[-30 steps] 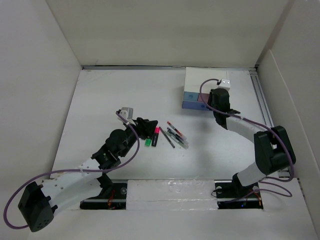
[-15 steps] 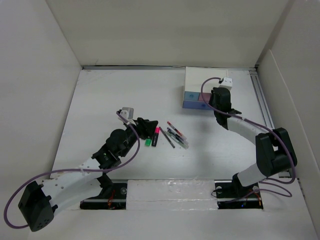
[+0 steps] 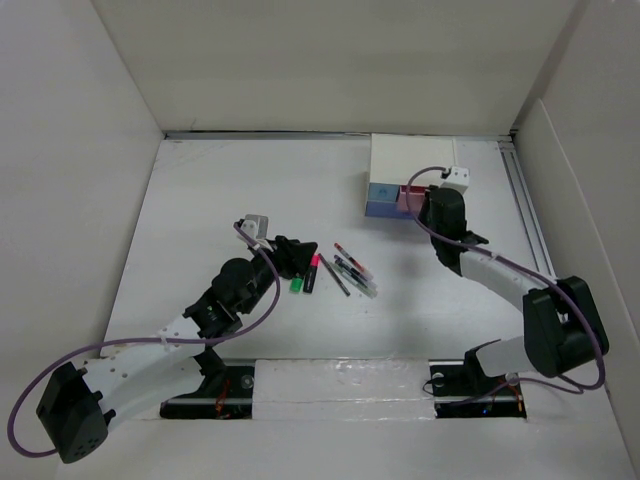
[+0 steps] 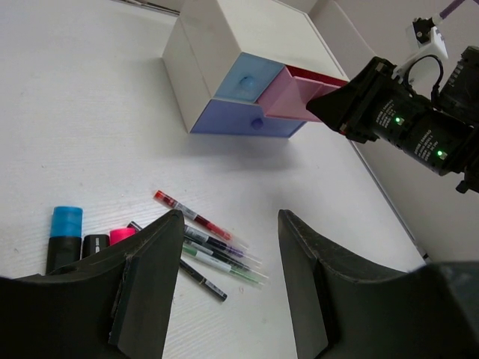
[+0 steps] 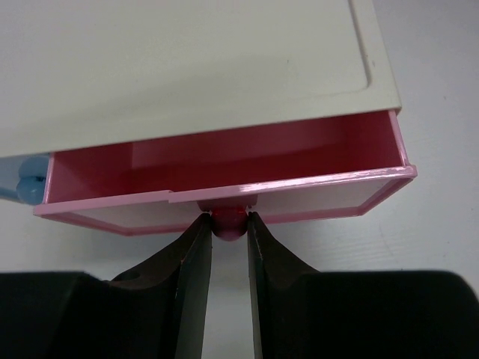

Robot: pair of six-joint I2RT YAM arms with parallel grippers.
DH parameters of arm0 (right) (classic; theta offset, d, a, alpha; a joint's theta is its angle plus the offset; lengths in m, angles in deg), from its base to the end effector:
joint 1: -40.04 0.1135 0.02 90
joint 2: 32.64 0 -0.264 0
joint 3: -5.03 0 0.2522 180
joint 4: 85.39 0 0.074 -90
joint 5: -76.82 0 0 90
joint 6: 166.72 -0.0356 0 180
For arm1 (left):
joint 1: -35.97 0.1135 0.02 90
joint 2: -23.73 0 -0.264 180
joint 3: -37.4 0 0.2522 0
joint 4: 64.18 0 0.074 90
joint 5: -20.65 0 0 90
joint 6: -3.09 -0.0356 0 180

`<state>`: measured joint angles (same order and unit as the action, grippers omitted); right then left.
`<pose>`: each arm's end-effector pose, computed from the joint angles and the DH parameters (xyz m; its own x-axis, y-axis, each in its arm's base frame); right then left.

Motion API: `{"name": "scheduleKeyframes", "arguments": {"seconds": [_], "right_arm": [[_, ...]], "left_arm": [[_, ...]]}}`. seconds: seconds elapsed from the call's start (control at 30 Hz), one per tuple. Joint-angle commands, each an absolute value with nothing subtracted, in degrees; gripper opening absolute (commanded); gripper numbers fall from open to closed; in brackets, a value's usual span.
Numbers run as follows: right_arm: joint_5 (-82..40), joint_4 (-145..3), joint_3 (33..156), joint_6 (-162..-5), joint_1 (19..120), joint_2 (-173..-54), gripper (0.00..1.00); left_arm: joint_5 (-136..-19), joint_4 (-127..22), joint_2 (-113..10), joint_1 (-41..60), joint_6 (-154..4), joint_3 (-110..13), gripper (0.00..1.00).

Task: Organize the desk

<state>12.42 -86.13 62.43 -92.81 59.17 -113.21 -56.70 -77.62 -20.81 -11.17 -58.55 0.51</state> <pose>0.2948 0.0860 0.2342 -0.3237 0.1523 -0.9338 0.1785 0.9791 0.0978 0.1349 -0.1339 0.2761 -0.2090 -0.4562 -0.8650 0.5316 0.6895 -0.4920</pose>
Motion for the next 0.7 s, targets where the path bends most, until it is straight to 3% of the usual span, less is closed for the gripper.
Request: {"name": "scheduleKeyframes", "arguments": {"seconds": [0.0,0.67], "right_arm": [[14.3,-87.3,61.1,-94.0,60.3,-108.9,0.16],[14.2,-72.2,48.6,-97.1,67.4,-89.8,0.16]], "left_arm": [[-57.7,-80.7,-20.5,-11.1,-58.4,0.6,0.49],[-59.0,-81.0,-20.1,-11.1,-58.3,0.4,0.49]]}}
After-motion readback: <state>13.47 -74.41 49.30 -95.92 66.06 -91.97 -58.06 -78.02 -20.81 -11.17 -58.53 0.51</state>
